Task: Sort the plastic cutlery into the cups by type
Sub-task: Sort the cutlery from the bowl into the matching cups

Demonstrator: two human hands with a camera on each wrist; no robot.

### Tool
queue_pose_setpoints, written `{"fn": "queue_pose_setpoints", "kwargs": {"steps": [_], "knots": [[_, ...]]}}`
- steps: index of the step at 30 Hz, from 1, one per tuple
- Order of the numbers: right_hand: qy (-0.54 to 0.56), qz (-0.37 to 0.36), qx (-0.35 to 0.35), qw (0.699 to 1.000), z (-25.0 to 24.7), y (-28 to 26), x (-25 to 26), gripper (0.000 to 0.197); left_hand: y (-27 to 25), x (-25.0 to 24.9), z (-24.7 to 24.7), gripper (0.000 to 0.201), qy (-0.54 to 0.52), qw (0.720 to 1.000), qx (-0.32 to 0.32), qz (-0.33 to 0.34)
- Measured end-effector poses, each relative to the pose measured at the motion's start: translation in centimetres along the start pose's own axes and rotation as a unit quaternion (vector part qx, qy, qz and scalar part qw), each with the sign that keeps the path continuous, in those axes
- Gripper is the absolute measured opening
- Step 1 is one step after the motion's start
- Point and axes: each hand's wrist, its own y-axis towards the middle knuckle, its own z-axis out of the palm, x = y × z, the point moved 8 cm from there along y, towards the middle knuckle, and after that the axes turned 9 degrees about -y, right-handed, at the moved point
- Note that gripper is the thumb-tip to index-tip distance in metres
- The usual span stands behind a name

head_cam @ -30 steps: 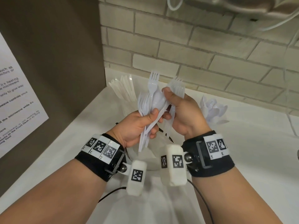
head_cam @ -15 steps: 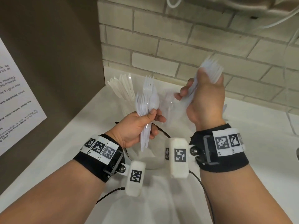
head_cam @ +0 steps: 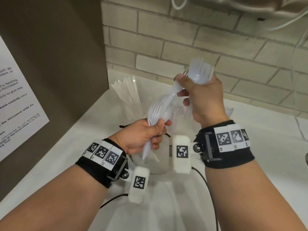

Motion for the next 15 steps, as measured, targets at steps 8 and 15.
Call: {"fn": "queue_pose_setpoints", "kwargs": {"steps": [8, 15], "knots": [[-0.012, -0.073, -0.041, 0.996, -1.5, -1.1, 2.8, 0.037, 0.3, -0.1, -0.4, 0.075, -0.058, 0.998, 0.0, 0.005], [-0.15, -0.029, 0.098, 0.983, 1.5, -2.5, -1.5, 0.052, 0.5, -1.0, -0.4, 0.008, -0.02, 0.998, -0.046, 0.036]]}}
